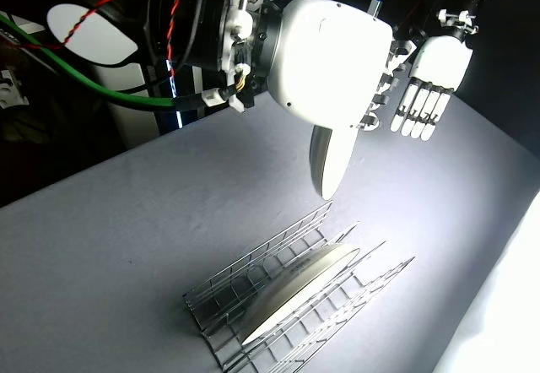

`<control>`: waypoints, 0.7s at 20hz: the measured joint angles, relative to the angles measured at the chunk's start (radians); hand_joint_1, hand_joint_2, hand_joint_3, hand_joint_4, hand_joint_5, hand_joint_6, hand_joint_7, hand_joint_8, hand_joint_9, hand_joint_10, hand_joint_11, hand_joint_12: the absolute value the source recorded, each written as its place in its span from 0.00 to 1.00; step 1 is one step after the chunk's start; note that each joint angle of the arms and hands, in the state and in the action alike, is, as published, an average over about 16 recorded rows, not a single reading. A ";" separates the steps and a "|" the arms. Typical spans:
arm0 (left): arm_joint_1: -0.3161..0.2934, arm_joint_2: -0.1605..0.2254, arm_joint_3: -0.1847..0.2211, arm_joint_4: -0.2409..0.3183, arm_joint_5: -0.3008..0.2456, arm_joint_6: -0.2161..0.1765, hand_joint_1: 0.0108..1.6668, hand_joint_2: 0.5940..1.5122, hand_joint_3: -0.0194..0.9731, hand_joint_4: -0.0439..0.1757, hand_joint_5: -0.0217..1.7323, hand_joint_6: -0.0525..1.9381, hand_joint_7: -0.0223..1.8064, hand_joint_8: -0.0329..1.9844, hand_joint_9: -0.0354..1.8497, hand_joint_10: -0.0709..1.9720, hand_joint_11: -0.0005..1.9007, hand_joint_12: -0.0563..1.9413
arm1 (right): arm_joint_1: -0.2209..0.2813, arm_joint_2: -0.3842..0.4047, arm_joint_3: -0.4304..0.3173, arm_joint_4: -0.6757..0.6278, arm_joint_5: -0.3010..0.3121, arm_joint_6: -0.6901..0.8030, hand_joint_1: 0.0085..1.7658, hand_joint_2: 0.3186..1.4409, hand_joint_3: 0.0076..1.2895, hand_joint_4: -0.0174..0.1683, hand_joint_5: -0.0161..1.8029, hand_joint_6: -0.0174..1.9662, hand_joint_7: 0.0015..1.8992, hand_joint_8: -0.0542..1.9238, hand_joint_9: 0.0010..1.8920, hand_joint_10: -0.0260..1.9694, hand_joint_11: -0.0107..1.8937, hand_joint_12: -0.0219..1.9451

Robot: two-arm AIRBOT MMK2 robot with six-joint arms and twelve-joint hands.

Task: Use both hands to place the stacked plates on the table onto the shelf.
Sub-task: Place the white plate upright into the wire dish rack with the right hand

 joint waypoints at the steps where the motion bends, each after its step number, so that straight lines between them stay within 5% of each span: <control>1: 0.000 0.000 -0.001 0.000 0.000 0.000 0.09 0.69 0.03 0.20 0.02 0.04 0.02 0.01 0.03 0.04 0.01 0.03 | 0.001 0.002 0.004 0.001 -0.001 0.000 0.76 0.60 0.00 0.09 0.56 0.37 0.58 0.43 0.58 0.35 0.51 0.56; 14: 0.000 -0.001 -0.010 0.000 0.003 0.000 0.09 0.69 0.03 0.20 0.02 0.04 0.02 0.01 0.03 0.04 0.01 0.03 | 0.010 0.020 0.057 -0.002 -0.014 -0.001 0.76 0.62 0.00 0.08 0.55 0.44 0.57 0.42 0.53 0.50 0.49 0.55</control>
